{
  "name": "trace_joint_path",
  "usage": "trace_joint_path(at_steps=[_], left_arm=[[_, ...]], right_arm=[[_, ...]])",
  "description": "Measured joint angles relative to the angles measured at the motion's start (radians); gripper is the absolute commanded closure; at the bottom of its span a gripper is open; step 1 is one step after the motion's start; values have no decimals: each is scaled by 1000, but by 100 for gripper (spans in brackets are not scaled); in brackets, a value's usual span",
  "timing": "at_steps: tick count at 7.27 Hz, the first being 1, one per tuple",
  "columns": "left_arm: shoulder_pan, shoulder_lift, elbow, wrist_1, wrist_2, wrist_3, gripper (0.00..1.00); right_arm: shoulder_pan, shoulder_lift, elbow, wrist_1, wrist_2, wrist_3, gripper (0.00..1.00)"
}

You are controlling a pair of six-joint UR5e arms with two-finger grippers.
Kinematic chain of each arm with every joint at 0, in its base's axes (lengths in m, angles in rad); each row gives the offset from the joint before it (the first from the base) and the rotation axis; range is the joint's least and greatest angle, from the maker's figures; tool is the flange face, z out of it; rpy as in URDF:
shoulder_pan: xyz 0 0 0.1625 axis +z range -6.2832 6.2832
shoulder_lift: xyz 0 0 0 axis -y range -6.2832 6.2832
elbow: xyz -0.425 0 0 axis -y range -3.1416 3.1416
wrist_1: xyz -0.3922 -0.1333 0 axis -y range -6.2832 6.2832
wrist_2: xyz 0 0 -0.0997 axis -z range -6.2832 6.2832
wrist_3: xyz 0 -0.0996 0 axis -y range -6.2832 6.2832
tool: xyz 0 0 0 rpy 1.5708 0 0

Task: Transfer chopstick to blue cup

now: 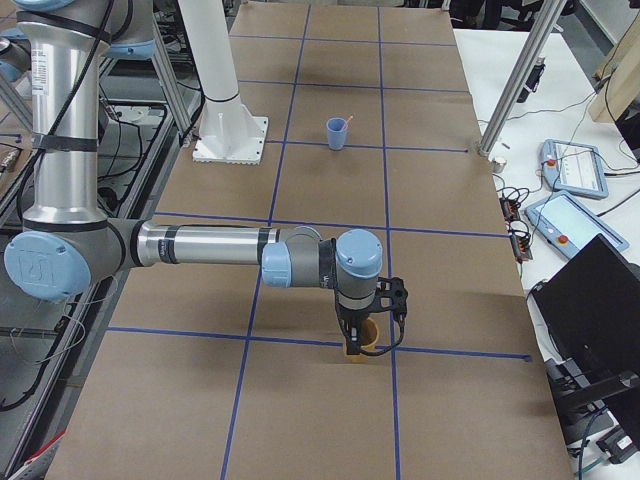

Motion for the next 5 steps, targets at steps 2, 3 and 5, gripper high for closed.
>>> trace_joint_path(at_steps=[2, 3, 5], left_arm=[[0, 0, 0, 0, 0, 0, 1], [0, 0, 0, 0, 0, 1, 1], [0, 0, 0, 0, 0, 1, 1]], right_arm=[[0, 0, 0, 1, 4, -1, 0], [0, 0, 0, 11, 6, -2, 0], [0, -4, -2, 58, 9, -1, 0]])
